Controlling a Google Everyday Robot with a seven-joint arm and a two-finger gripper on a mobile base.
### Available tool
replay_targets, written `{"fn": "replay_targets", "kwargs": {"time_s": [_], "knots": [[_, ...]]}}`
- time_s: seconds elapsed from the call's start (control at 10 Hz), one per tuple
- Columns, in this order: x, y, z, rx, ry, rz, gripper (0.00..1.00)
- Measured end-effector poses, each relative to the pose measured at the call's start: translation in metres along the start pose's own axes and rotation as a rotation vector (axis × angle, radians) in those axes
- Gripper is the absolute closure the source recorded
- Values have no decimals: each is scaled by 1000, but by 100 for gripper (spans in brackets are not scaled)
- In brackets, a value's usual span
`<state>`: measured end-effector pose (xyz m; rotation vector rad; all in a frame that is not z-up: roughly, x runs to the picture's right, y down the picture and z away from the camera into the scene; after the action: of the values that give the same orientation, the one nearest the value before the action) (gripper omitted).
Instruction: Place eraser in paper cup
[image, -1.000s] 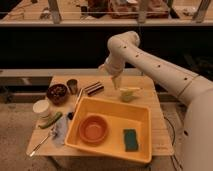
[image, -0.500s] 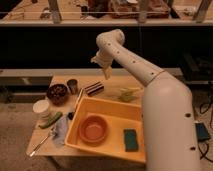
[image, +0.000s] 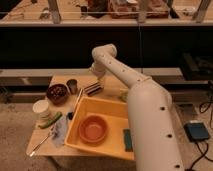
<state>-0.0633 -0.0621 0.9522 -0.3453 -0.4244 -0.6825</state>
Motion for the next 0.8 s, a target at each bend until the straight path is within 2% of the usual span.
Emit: {"fn": "replay_targets", "kwargs": {"time_s": [0.2,0.4,0.5,0.6,0.8], "knots": [[-11,3,32,-37,-38,-27,20],[-9,9,53,-77,-70,-28,20],[-9,11,60,-98,-89,-28,24],[-9,12,66,-116,-107,-28,30],[-14,11,74,-151,-140,-33,51]]}}
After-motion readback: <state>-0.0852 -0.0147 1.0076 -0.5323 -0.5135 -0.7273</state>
